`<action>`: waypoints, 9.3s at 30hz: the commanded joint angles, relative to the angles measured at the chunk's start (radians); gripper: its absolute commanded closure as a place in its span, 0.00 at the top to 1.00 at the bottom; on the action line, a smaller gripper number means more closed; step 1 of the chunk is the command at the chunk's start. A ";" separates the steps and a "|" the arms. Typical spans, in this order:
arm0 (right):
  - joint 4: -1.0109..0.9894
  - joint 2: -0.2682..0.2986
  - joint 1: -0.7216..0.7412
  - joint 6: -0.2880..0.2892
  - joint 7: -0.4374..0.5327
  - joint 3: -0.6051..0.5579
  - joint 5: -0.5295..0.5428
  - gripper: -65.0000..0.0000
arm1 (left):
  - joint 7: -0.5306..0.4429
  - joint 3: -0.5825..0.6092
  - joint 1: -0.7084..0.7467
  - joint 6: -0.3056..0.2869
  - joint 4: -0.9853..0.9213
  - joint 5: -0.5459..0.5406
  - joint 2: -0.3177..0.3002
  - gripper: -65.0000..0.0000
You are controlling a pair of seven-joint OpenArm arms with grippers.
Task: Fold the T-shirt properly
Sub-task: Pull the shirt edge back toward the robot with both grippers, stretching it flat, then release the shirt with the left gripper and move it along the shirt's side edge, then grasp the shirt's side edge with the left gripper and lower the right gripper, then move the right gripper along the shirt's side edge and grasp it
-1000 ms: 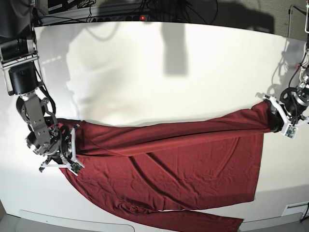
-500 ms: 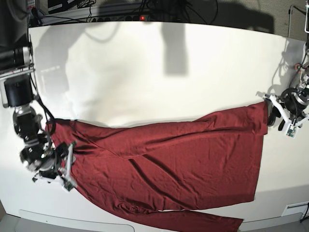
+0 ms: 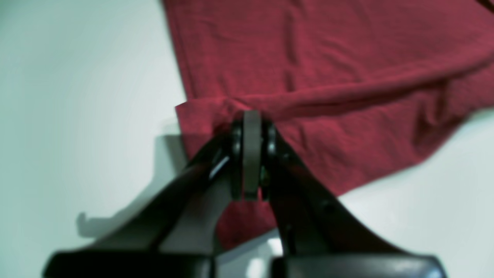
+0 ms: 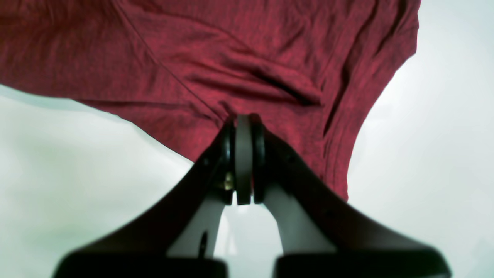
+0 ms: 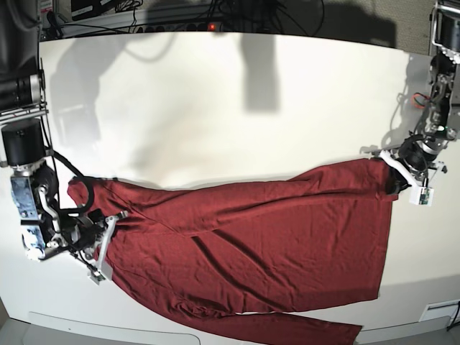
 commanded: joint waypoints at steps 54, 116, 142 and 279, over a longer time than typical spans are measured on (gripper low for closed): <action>0.437 0.254 -0.953 0.090 0.320 0.170 0.008 0.00 | 0.039 -0.420 0.495 -0.171 -0.004 0.166 0.049 0.00; 0.807 0.160 -1.105 0.064 0.309 0.613 0.057 0.14 | 0.009 -0.597 0.525 -0.141 0.477 0.164 0.049 0.24; 0.806 0.159 -1.054 0.064 0.165 0.613 0.056 0.31 | -0.079 -0.302 -0.513 -0.346 -0.741 0.332 0.050 0.28; -0.657 -0.249 0.169 -0.014 0.616 0.236 -0.626 0.00 | -0.280 -0.261 -0.586 -0.239 -1.017 0.382 0.149 0.00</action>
